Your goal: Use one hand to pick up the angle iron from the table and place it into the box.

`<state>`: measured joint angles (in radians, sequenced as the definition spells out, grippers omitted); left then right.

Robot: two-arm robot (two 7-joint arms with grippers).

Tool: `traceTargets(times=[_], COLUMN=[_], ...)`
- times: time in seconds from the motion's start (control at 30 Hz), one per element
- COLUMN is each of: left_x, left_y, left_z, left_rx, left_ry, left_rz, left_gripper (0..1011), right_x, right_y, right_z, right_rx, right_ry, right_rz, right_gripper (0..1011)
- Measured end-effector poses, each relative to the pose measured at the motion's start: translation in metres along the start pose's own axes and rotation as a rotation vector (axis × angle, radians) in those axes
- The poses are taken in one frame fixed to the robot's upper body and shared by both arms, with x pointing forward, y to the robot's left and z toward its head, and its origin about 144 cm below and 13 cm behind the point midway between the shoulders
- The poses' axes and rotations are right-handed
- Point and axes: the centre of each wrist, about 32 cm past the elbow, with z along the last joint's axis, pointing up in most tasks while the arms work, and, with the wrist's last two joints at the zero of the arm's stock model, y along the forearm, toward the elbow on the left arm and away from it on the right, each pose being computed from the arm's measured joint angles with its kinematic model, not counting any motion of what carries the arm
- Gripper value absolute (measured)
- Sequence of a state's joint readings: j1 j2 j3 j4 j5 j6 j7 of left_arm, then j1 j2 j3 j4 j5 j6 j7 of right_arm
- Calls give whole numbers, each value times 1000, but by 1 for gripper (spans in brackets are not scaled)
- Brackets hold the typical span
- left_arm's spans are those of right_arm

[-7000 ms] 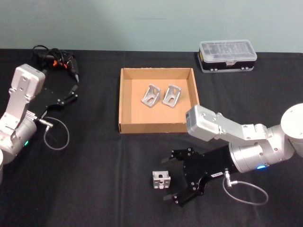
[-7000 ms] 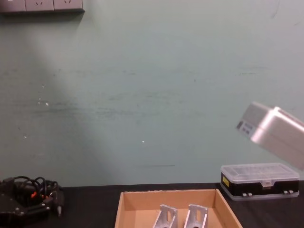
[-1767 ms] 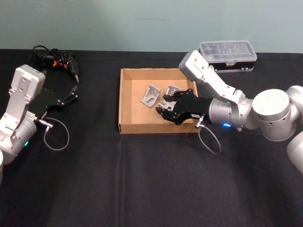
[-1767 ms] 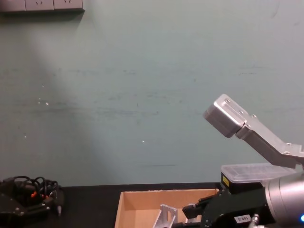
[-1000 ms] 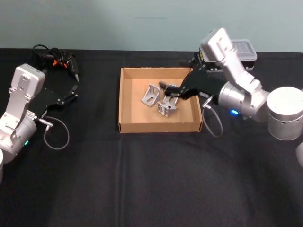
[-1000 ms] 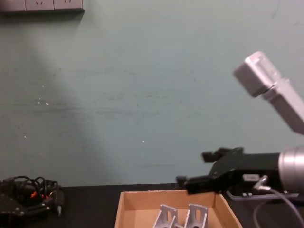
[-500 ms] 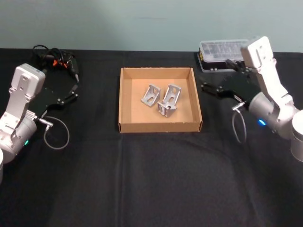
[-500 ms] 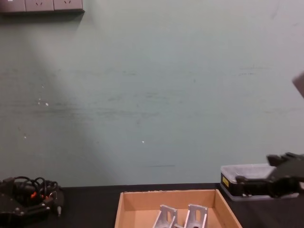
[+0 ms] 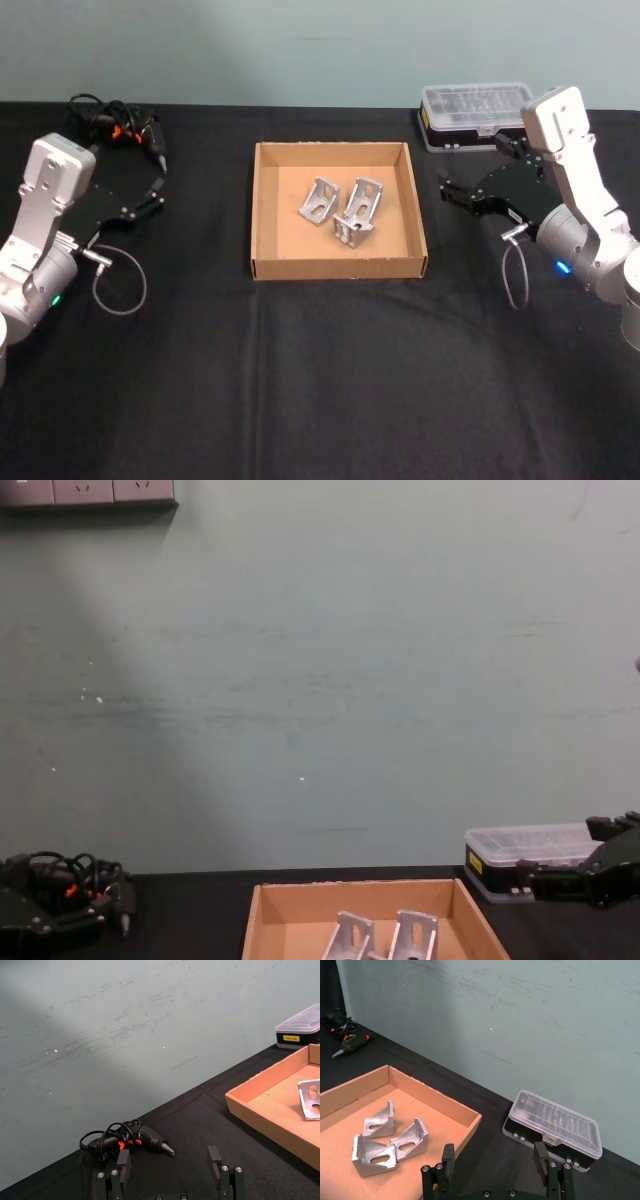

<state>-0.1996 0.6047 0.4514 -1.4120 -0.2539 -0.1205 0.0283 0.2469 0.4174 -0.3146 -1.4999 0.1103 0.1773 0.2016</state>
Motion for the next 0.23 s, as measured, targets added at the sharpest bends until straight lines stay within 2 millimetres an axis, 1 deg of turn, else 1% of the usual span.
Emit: traceTargets(times=[0.23], left_x=[0], left_y=[0], left_z=[0], left_rx=[0], left_ry=[0], left_rz=[0], left_gripper=[1000], right_x=[0], right_y=[0], right_z=[0], right_rx=[1], right_ry=[-1], right_rz=[2], right_gripper=[1002])
